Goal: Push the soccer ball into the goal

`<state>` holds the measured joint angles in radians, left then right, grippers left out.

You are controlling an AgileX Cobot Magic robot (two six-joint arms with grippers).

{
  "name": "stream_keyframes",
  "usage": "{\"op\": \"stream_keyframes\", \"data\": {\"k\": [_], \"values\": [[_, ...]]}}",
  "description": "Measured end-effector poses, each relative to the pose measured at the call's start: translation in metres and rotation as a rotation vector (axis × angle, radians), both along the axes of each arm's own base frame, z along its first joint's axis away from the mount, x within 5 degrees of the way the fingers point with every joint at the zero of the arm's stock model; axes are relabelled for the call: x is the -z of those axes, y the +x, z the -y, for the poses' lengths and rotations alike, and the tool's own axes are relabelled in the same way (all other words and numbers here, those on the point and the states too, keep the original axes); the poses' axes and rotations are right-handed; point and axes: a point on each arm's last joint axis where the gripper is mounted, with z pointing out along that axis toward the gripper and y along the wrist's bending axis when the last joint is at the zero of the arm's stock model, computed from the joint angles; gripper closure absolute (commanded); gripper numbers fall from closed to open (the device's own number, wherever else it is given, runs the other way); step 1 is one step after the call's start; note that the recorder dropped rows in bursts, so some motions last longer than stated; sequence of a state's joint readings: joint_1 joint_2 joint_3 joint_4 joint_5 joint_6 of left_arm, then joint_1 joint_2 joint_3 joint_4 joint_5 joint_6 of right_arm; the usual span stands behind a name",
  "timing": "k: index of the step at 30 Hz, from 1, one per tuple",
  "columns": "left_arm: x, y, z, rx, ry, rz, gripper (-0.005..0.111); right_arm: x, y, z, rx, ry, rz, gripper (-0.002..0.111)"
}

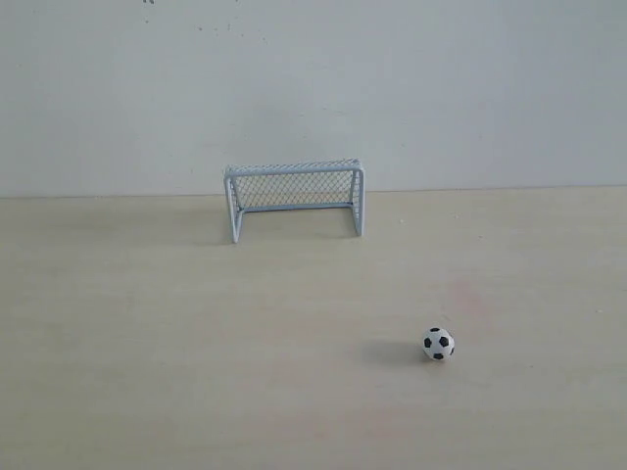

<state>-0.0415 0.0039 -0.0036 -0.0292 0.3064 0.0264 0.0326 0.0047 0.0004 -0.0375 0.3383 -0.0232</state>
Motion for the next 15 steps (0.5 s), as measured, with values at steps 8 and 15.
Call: {"op": "stream_keyframes", "data": {"k": [8, 15], "values": [[0.0000, 0.0000, 0.0000, 0.000, 0.000, 0.000, 0.102, 0.0000, 0.0000, 0.0000, 0.000, 0.000, 0.000, 0.108], [0.0000, 0.0000, 0.0000, 0.000, 0.000, 0.000, 0.102, -0.0082, 0.0017, -0.0004, -0.003, 0.003, 0.092, 0.108]]}}
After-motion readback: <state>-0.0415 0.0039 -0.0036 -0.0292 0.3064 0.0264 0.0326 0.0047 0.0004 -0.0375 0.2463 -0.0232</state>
